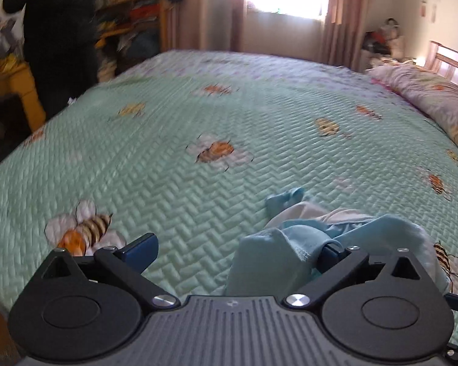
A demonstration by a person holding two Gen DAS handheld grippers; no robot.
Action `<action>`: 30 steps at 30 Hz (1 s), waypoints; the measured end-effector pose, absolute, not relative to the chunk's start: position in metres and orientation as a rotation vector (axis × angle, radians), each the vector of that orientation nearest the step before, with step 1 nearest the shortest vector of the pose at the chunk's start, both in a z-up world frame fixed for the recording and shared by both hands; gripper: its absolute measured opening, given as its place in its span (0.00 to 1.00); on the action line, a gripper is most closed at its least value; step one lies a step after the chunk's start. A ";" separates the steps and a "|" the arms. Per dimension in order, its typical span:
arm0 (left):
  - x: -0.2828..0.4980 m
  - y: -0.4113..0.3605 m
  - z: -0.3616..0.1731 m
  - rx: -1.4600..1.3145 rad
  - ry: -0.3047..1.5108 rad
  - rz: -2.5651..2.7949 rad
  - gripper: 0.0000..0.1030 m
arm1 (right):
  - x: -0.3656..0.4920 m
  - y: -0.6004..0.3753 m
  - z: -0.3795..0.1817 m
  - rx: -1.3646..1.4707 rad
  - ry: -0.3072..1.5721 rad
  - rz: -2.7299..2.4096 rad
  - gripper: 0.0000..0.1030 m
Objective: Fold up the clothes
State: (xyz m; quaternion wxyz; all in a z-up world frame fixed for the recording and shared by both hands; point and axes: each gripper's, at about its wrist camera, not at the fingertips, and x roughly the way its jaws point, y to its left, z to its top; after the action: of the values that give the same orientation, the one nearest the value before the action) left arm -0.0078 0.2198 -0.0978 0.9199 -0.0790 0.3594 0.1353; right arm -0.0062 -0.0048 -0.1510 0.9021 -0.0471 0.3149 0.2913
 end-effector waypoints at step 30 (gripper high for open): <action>-0.043 0.317 -0.106 -1.058 0.630 -0.084 0.99 | 0.005 -0.012 -0.159 -0.168 0.654 0.575 0.74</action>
State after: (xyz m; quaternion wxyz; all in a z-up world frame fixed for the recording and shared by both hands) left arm -0.0429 0.3165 -0.1061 0.8154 -0.4961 0.2956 -0.0394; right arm 0.0046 -0.0116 -0.1592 0.9032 -0.0814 0.3164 0.2782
